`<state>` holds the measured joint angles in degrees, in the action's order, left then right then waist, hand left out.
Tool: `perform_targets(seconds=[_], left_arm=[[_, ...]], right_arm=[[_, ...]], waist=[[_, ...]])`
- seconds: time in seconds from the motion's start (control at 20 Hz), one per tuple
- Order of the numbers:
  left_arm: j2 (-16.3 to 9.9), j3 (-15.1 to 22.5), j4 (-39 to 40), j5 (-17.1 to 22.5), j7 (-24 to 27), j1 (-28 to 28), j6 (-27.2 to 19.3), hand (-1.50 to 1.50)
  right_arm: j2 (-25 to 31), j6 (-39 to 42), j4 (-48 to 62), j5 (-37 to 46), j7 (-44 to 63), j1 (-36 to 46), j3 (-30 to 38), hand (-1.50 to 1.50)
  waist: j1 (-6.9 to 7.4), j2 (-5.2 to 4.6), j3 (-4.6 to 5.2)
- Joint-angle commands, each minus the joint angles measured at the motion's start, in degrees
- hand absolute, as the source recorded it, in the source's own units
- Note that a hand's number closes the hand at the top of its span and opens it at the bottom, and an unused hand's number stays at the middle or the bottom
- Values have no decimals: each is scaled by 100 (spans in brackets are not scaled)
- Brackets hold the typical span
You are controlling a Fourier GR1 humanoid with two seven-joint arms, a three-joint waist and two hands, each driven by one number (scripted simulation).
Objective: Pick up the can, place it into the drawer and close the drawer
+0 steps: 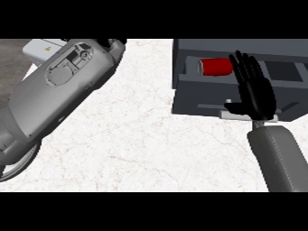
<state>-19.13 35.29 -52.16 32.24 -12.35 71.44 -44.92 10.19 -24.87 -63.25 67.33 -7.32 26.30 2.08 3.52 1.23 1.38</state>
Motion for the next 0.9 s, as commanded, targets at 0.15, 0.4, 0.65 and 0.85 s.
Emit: perform_targets(seconds=[0.15,0.4,0.65,0.85], left_arm=[[-548,-65,-692,-65,-82,-585,176,-150],[-580,26,-1115,-220,-254,-819,7,-150],[-733,179,-1650,-406,-502,-1204,-108,-150],[-959,8,-1887,-415,-518,-1388,1,-150]], right_arm=[[-272,-820,1544,131,102,753,359,-150],[-44,-1191,2570,157,-24,1618,695,-150],[-142,-1520,3455,404,310,2413,821,-150],[98,-1700,4009,213,-6,2894,1062,-150]], waist=[[94,-181,-147],[116,-222,-151],[134,-209,-150],[149,-252,-155]])
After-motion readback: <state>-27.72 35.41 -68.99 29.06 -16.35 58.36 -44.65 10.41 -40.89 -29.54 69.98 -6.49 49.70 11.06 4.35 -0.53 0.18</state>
